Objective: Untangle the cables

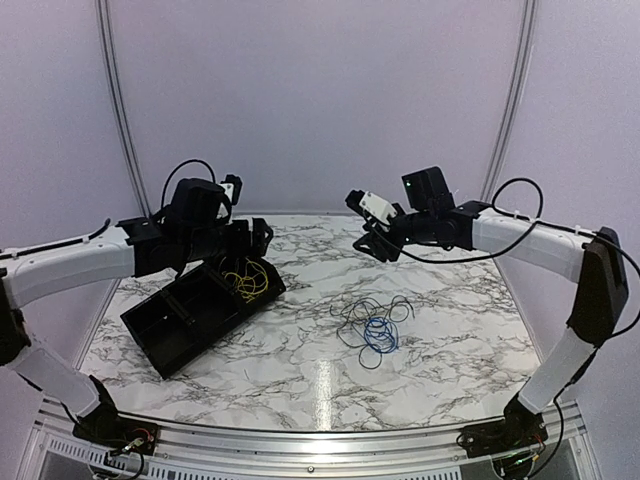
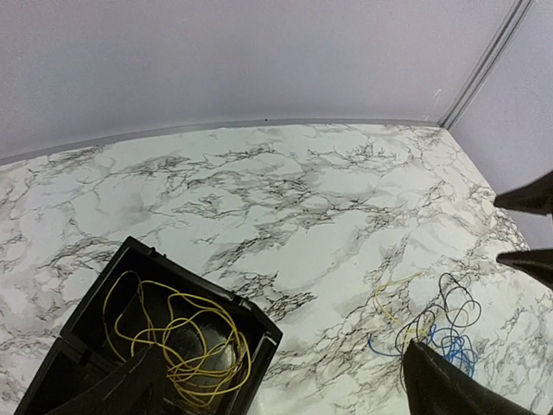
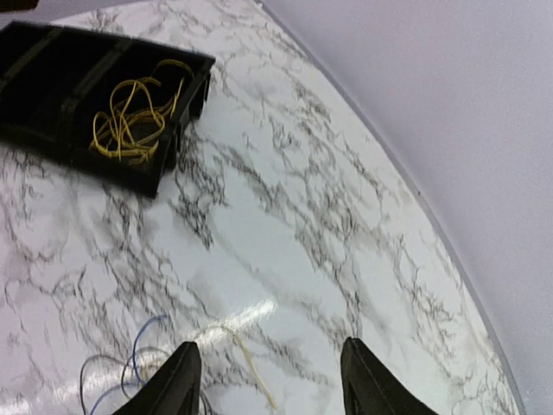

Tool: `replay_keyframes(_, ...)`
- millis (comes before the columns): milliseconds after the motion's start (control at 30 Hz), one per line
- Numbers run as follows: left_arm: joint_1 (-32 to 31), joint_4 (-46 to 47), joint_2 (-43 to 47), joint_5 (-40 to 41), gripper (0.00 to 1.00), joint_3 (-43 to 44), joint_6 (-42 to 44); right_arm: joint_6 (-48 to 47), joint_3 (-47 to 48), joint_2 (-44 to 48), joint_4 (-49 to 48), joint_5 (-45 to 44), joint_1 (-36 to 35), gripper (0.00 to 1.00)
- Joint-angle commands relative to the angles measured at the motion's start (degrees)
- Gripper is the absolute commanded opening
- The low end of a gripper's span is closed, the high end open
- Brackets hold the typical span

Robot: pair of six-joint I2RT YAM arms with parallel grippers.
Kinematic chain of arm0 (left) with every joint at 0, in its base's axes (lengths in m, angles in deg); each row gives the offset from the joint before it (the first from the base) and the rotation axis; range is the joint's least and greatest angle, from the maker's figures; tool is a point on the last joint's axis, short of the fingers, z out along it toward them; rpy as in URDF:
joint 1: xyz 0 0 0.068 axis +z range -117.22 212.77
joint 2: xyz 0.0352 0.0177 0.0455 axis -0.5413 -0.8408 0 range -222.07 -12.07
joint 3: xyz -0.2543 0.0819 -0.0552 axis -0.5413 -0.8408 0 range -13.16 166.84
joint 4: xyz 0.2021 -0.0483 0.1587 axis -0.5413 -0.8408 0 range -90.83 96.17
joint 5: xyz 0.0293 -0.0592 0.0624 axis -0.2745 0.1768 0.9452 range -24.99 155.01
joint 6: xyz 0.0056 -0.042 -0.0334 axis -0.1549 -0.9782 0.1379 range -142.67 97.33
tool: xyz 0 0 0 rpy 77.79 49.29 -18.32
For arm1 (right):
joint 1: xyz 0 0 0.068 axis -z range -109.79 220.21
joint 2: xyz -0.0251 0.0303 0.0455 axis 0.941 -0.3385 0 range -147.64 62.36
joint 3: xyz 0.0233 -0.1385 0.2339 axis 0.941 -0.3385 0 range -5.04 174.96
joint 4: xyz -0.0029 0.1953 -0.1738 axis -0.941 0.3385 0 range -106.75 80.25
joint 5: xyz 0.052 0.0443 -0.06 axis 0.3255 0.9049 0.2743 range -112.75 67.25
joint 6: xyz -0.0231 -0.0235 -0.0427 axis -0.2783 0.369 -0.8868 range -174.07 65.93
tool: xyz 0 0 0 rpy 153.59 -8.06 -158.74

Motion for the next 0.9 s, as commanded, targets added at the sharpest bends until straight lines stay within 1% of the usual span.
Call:
replay_keyframes(0,0.00,-6.58,-10.11,-1.40,0.99,9.10,-7.78,-2.32,-6.50,6.62,3.75,2.03,3.48,0.53)
replay_keyframes(33,0.01,-10.85,-13.57,-1.54,0.99,12.71,-10.18,-2.39,-8.01,7.88,4.18,2.47,4.06,0.51)
replay_keyframes(67,0.06,-14.29,-17.42,-2.87,0.99,16.65,-10.12,-2.54,-9.44,9.06,4.49,3.07,4.51,0.50)
replay_keyframes(133,0.01,-17.28,-23.18,-6.79,0.99,22.00,-9.67,-2.54,-11.81,10.76,5.04,4.22,4.87,0.46)
replay_keyframes(267,0.05,-14.45,-26.37,-7.27,0.99,22.23,-16.80,2.24,-14.92,10.82,4.25,8.13,4.94,0.38)
replay_keyframes(333,0.09,-12.93,-27.35,-12.27,0.99,23.21,-16.82,6.39,-14.67,8.76,4.18,12.14,4.89,0.37)
replay_keyframes(400,0.00,-12.96,-28.64,-13.88,0.99,24.92,-17.75,10.86,-13.39,6.19,3.46,14.54,4.62,0.36)
replay_keyframes(500,-0.08,-12.99,-28.05,-13.02,0.99,24.99,-18.19,14.90,-10.84,1.66,3.37,15.28,3.93,0.36)
replay_keyframes(700,-0.17,-12.89,-23.66,-11.11,0.99,21.21,-16.75,15.40,-5.76,-7.30,3.54,8.21,1.37,0.28)
replay_keyframes(767,-0.23,-12.89,-21.83,-10.96,0.99,19.65,-16.40,15.52,-4.01,-9.80,3.80,7.93,0.85,0.28)
replay_keyframes(867,-0.51,-12.71,-19.76,-12.07,0.99,17.79,-15.42,16.45,-1.71,-13.36,3.87,6.98,0.21,0.33)
